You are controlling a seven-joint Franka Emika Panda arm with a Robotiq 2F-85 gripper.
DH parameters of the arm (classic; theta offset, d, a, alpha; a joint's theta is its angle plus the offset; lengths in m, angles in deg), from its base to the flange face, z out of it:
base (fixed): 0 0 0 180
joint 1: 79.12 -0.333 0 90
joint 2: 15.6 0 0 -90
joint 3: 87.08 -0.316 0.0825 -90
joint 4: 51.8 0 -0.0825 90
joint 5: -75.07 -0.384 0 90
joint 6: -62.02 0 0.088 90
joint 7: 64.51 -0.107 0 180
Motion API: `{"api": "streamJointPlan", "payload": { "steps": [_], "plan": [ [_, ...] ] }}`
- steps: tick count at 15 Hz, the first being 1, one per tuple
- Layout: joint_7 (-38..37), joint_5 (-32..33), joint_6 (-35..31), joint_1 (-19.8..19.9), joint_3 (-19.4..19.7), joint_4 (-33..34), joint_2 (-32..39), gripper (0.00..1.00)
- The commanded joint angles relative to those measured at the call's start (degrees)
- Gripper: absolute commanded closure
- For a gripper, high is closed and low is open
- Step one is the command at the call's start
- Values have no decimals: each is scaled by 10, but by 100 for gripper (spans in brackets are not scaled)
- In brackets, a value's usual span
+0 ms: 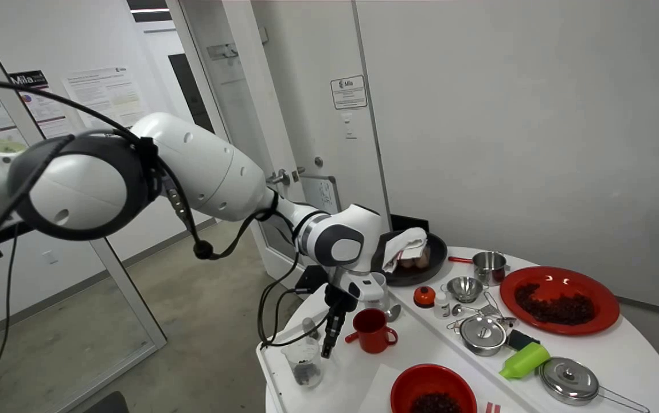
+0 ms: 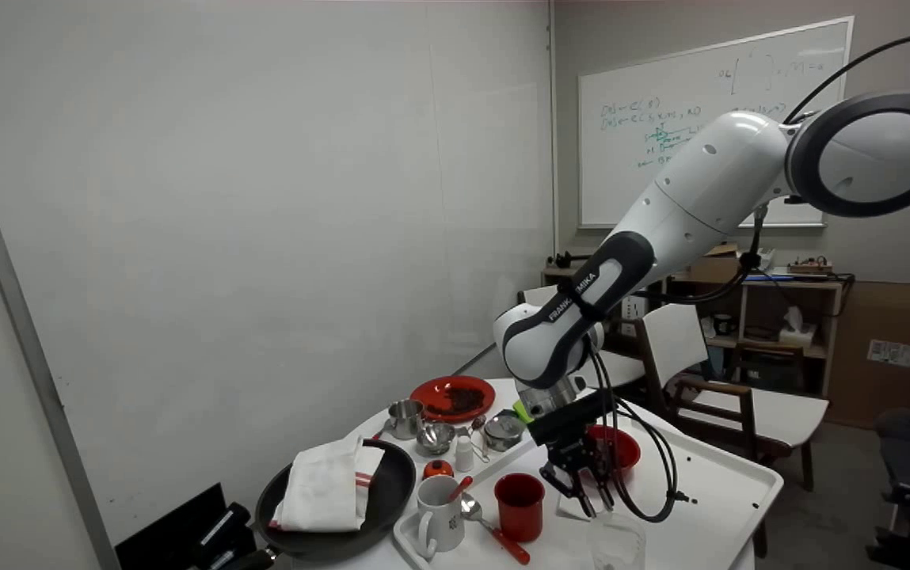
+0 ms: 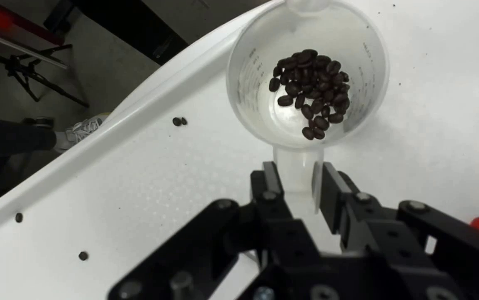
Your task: Pour some of the contents from the jug into the red bowl, pour the contents in the red cup into the red bowl then pour some of the contents from the jug into the red bowl
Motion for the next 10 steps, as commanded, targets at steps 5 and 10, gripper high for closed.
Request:
{"api": "streamJointPlan", "payload": {
  "steps": [5,10],
  "plan": [
    [-15,-19,-35,-10,15,33,38,91],
    [-33,-21,-35,-7,18,59,64,90]
  ]
}}
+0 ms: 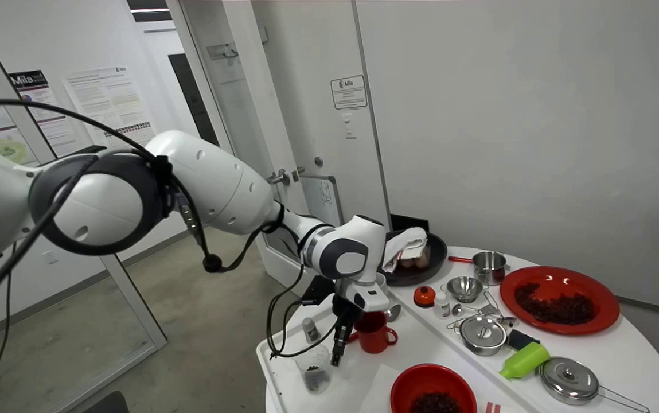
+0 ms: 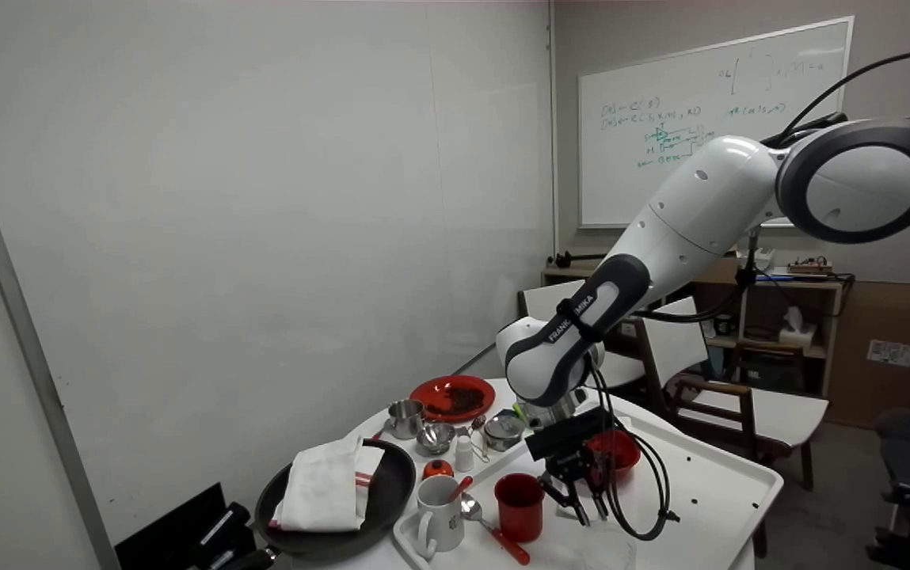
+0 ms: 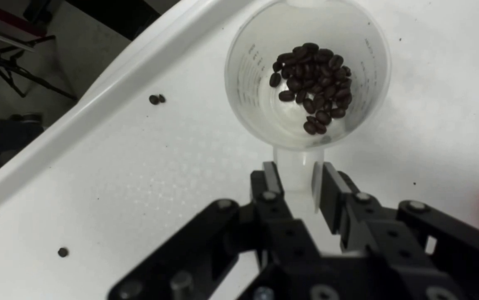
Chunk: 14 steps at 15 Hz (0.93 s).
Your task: Pour some of the contents from the jug into the red bowl, pour the contents in the red cup into the red bowl then pour some of the contents from the jug into the red bowl
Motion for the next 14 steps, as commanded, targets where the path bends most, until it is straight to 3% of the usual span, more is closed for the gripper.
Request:
{"api": "streamJointPlan", "payload": {
  "steps": [1,2,8,14],
  "plan": [
    [-13,-22,10,-1,6,35,23,65],
    [-9,-25,14,1,5,37,21,46],
    [-1,-38,13,9,4,25,2,4],
    [11,-59,11,35,5,-5,-59,0]
  ]
}}
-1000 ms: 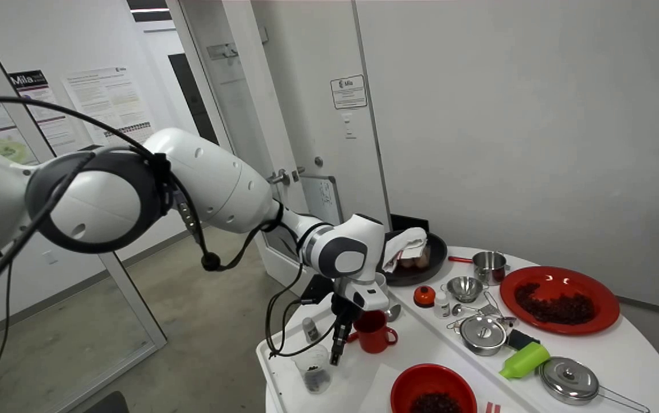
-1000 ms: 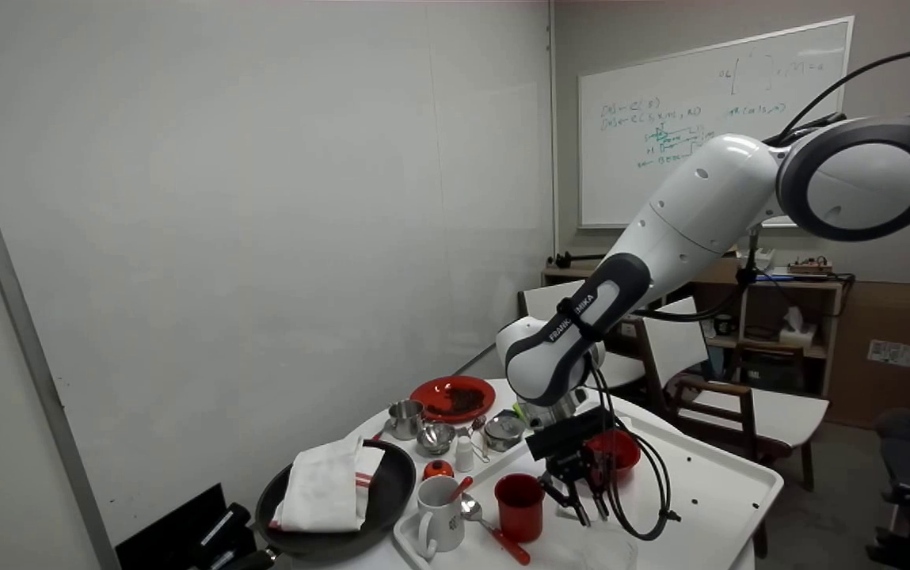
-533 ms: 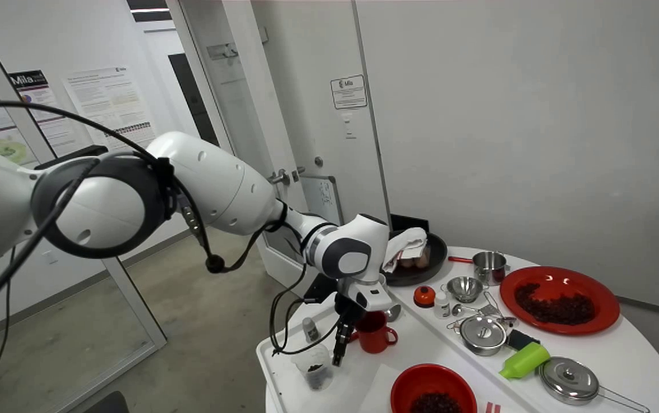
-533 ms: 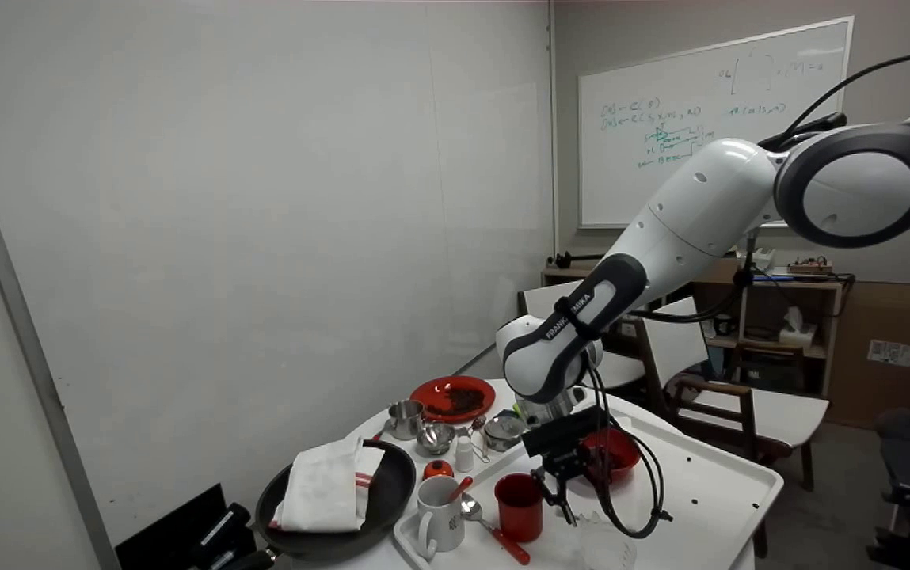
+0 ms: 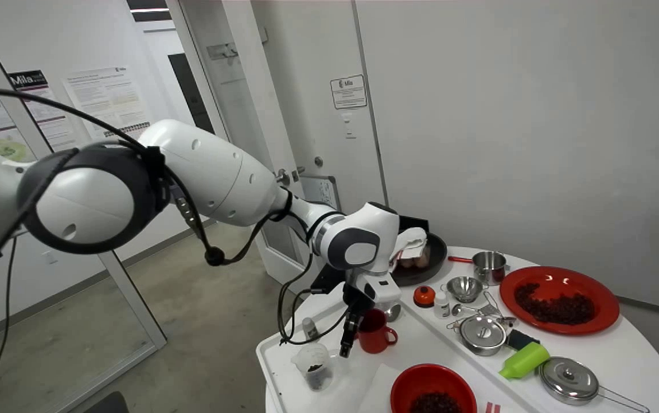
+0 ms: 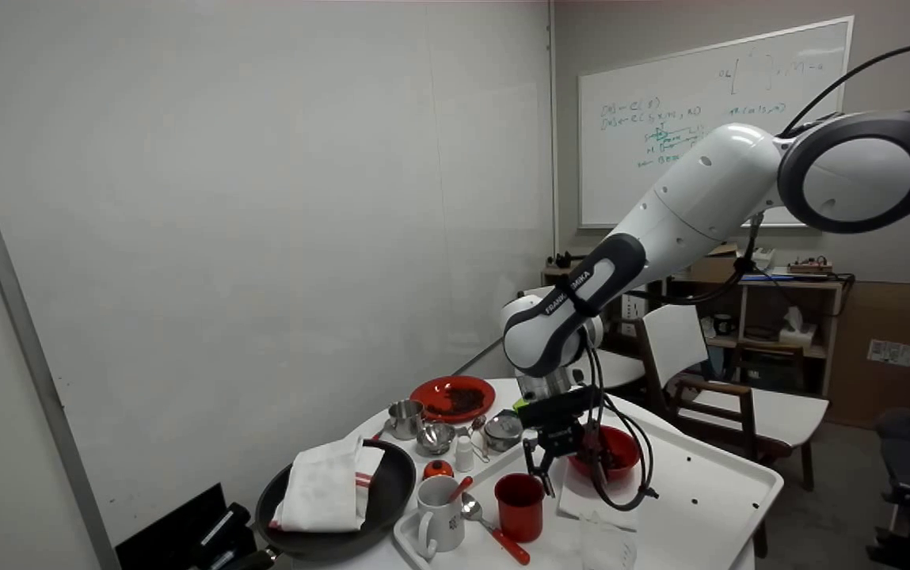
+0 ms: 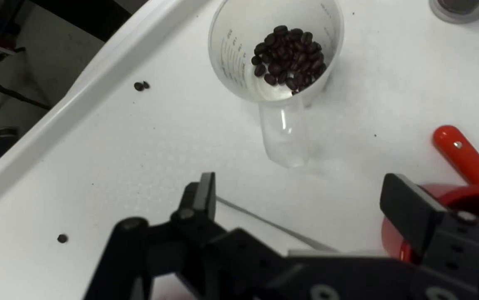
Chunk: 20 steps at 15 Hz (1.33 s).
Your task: Pour some of the contents from the jug into the red bowl, pour the contents in the red cup into the red bowl then pour some of the contents from the jug into the red bowl
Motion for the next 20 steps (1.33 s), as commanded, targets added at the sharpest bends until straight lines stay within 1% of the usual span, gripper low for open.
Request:
{"api": "streamJointPlan", "payload": {
  "steps": [1,2,4,6,11,17,20],
  "plan": [
    [13,-30,5,18,0,-27,-53,0],
    [5,-36,0,21,1,-30,-64,0],
    [-29,-40,-44,13,17,-40,-83,0],
    [-51,-35,-68,9,26,-35,-90,0],
    [-94,-11,-133,-8,40,-16,-72,0],
    [-93,17,-121,-24,45,14,-21,0],
    [-110,24,-124,-31,53,33,7,0]
  ]
}}
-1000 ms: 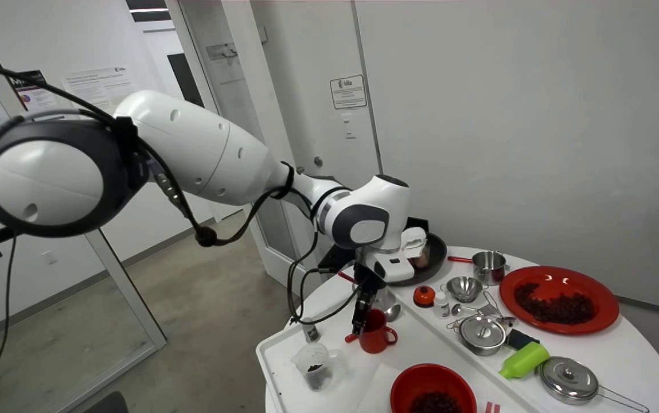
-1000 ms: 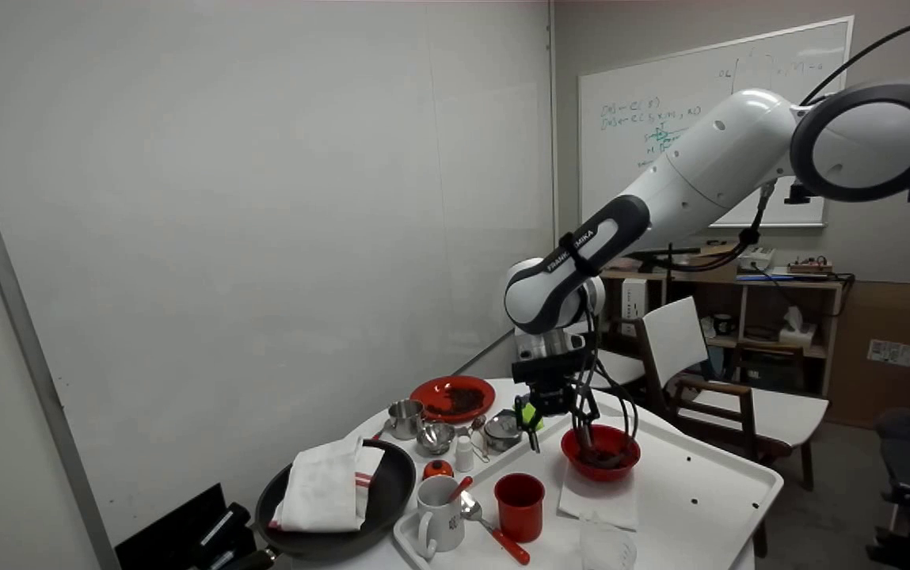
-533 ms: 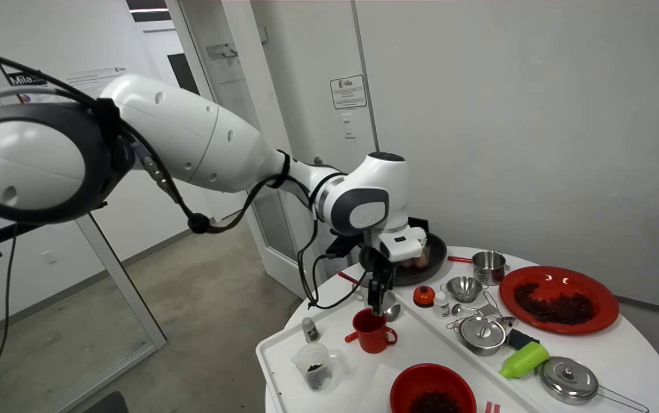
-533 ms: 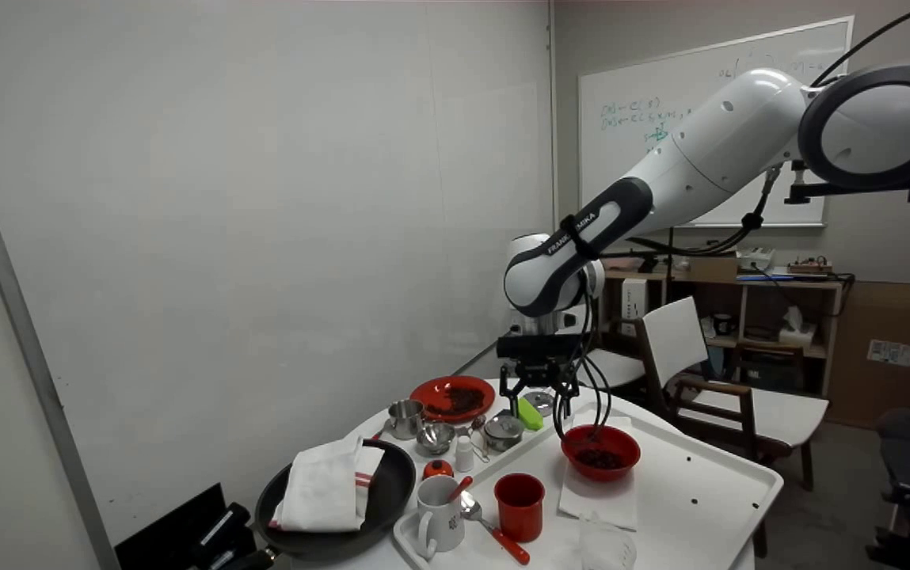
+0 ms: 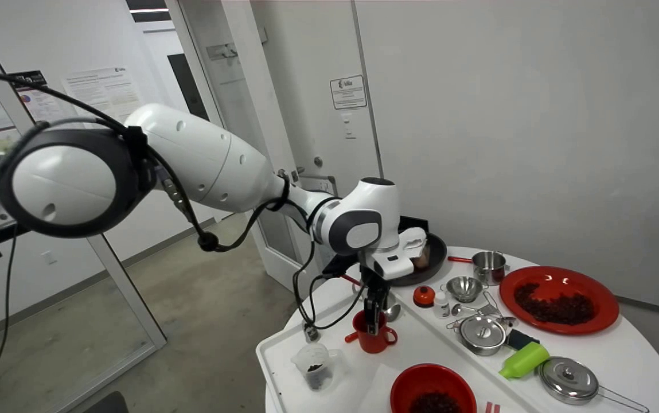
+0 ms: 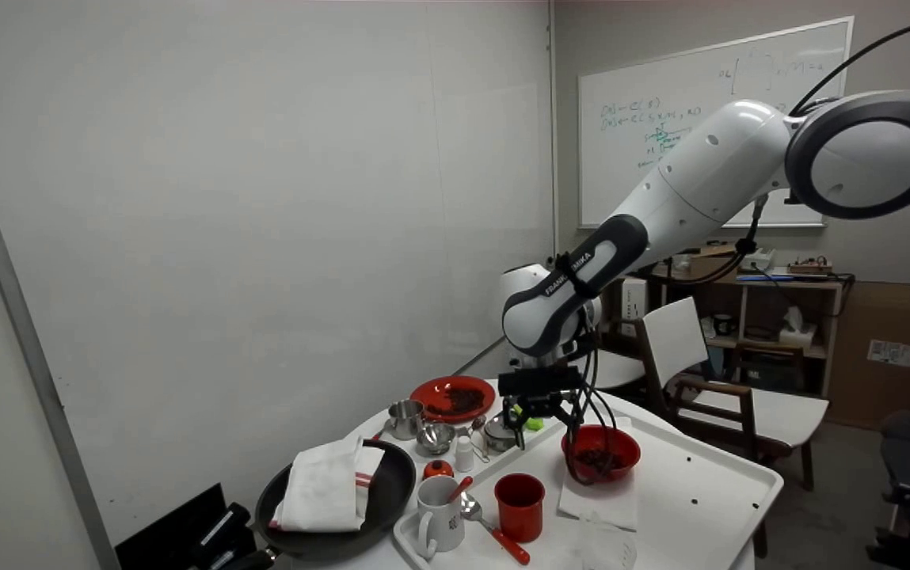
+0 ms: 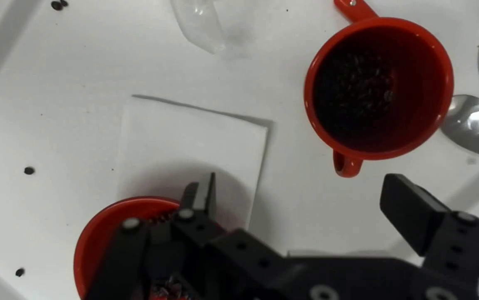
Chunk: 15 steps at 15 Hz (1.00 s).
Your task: Pour some of the contents from the jug into the red bowl, pour the contents in the red cup into the red bowl then pour some of the contents from the jug into the red bowl
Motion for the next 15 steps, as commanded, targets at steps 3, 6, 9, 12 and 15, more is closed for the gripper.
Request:
{"api": "streamJointPlan", "payload": {
  "steps": [3,6,9,12,15],
  "plan": [
    [-72,16,-28,-17,28,60,56,0],
    [-110,21,-39,-21,37,88,74,0],
    [-138,27,-26,-20,36,116,89,0],
    [-113,21,-15,-7,13,88,69,0],
    [-117,21,-4,-4,11,99,76,0]
  ]
}}
